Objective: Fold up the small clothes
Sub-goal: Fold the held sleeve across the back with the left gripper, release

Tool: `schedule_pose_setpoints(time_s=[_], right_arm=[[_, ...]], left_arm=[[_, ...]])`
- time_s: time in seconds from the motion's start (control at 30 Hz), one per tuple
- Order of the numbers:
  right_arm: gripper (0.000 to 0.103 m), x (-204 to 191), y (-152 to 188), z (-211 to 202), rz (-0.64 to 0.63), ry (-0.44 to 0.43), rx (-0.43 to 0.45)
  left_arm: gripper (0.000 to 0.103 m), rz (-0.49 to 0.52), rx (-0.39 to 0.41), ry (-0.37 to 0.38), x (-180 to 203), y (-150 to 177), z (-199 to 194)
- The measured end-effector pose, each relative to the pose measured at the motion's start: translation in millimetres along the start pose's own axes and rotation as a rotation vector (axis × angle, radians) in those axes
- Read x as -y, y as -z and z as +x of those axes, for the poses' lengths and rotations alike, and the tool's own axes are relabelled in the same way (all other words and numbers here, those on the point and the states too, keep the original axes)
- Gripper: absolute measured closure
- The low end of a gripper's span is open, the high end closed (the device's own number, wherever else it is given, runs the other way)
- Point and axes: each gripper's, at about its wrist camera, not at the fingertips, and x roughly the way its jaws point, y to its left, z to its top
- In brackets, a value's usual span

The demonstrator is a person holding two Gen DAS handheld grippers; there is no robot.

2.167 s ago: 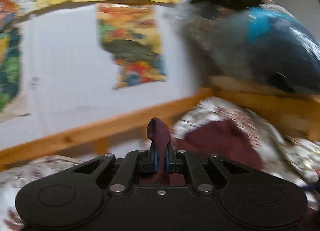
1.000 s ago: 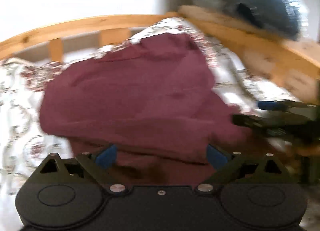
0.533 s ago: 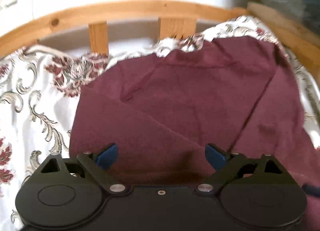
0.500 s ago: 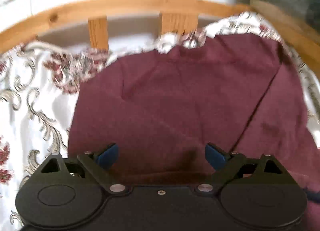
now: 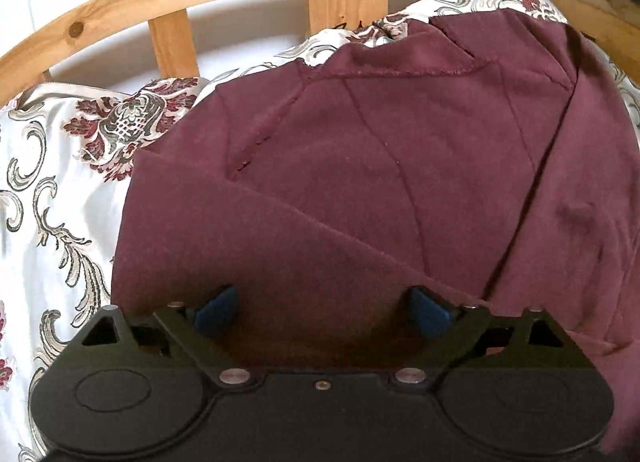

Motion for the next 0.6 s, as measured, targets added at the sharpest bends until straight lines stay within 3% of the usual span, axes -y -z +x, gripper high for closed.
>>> schedule_pose_setpoints(time_s=[0.17, 0.3, 0.53, 0.6], right_arm=[[0.092, 2, 1, -3, 0.023, -0.015, -0.003], [0.051, 12, 6, -18, 0.076, -0.042, 0.037], [0.028, 33, 9, -39, 0.106, 0.007, 0.022], [0.015, 42, 8, -48, 0.129, 0.025, 0.018]], left_arm=[[0.007, 0.008, 0.018, 0.004, 1, 3, -6], [0.004, -0.031, 0.042, 0.06, -4, 11, -28], [0.001, -0.042, 0.13, 0.116, -12, 46, -95], [0.001, 0.004, 0.146, 0.122, -11, 60, -118]])
